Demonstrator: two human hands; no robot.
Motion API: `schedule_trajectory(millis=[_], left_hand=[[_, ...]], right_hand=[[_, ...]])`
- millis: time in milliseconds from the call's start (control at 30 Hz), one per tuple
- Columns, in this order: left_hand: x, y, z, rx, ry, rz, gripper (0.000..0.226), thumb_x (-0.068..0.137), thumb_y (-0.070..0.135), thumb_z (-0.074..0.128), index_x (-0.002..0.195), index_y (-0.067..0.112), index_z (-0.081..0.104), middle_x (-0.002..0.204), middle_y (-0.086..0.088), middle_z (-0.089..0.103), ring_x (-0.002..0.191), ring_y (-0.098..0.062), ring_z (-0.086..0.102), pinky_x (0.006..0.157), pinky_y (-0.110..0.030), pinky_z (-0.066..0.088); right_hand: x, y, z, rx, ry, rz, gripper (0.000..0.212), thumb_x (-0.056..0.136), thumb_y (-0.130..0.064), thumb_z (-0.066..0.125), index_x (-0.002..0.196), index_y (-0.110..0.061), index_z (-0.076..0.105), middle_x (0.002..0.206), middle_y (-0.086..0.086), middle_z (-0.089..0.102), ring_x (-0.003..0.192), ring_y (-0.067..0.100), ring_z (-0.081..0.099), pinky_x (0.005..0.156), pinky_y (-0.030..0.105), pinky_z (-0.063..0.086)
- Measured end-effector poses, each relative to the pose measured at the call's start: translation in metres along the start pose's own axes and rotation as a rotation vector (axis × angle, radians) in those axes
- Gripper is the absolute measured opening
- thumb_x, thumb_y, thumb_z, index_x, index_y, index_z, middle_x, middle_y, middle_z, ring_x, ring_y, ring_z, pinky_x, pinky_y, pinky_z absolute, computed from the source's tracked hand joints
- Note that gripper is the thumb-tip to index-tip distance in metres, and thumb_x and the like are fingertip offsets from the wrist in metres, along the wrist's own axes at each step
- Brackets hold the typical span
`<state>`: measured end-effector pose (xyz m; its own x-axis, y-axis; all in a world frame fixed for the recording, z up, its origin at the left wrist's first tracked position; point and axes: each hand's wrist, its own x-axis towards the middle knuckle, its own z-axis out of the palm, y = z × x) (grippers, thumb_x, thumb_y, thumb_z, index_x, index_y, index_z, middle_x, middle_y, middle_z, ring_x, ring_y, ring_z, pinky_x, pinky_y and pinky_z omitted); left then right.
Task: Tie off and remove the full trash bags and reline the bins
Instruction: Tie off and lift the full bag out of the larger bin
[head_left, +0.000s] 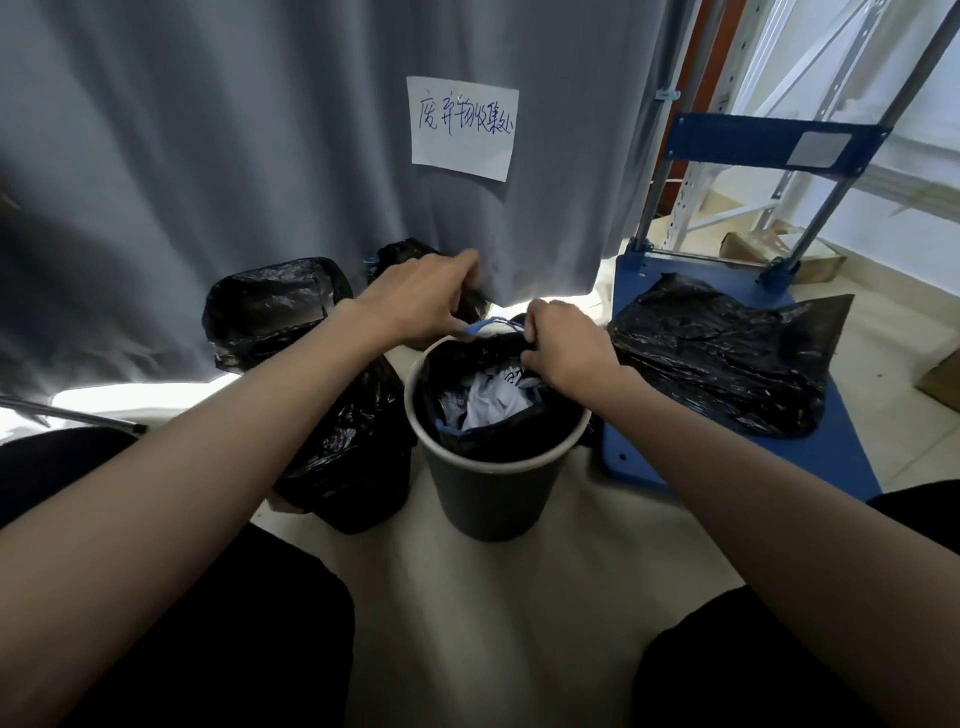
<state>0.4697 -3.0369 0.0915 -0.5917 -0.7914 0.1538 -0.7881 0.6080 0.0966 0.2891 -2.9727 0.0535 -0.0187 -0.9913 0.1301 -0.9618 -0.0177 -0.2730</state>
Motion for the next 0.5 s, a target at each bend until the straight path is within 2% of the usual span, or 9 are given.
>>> schedule_trajectory(millis=[100,167,267,367,433,500], left_hand=[[-0.018,-0.006,0.0,0.016,-0.122,-0.027,0.048,0.068,0.037,0.083,0.098,0.022,0.049,0.084,0.008,0.064,0.084,-0.022,0.06,0.068,-0.039,0.049],[-0.031,-0.01,0.002,0.007,-0.271,-0.004,0.041,0.063,0.039,0.086,0.091,0.026,0.06,0.083,0.012,0.065,0.083,-0.016,0.061,0.07,-0.034,0.049],[-0.049,-0.012,0.013,0.01,-0.485,0.057,0.047,0.054,0.043,0.09,0.094,0.03,0.068,0.083,0.014,0.065,0.081,-0.01,0.06,0.071,-0.029,0.05],[-0.06,-0.015,0.031,0.066,-0.434,0.149,0.045,0.059,0.048,0.085,0.098,0.034,0.069,0.09,0.013,0.059,0.085,-0.009,0.055,0.069,-0.03,0.048],[-0.062,-0.016,0.04,0.05,-0.358,0.188,0.034,0.064,0.046,0.082,0.093,0.035,0.069,0.087,0.015,0.052,0.08,-0.006,0.05,0.059,-0.024,0.038],[-0.061,-0.013,0.044,0.009,-0.315,0.215,0.023,0.067,0.041,0.081,0.086,0.033,0.07,0.082,0.016,0.049,0.075,-0.004,0.049,0.058,-0.022,0.033]], right_hand=[[-0.01,-0.021,0.0,0.031,-0.048,-0.056,0.012,0.083,-0.014,0.061,0.094,-0.011,0.06,0.102,0.011,0.063,0.096,0.033,0.06,0.084,0.042,0.052],[-0.017,-0.031,0.003,0.065,-0.181,-0.122,0.013,0.084,-0.015,0.055,0.088,-0.011,0.067,0.098,0.012,0.067,0.094,0.032,0.062,0.085,0.042,0.052],[-0.026,-0.039,0.011,0.084,-0.355,-0.167,0.012,0.08,-0.019,0.057,0.08,-0.016,0.069,0.091,0.006,0.068,0.089,0.029,0.064,0.085,0.042,0.054],[-0.028,-0.037,0.017,0.063,-0.376,-0.143,0.01,0.075,-0.023,0.064,0.066,-0.023,0.062,0.08,-0.002,0.064,0.085,0.025,0.065,0.082,0.038,0.055],[-0.026,-0.033,0.019,0.042,-0.379,-0.139,0.02,0.075,-0.025,0.068,0.06,-0.024,0.056,0.072,-0.007,0.057,0.082,0.024,0.064,0.078,0.036,0.054],[-0.024,-0.03,0.018,0.032,-0.399,-0.147,0.018,0.075,-0.026,0.069,0.062,-0.024,0.057,0.071,-0.007,0.056,0.08,0.022,0.062,0.076,0.034,0.053]])
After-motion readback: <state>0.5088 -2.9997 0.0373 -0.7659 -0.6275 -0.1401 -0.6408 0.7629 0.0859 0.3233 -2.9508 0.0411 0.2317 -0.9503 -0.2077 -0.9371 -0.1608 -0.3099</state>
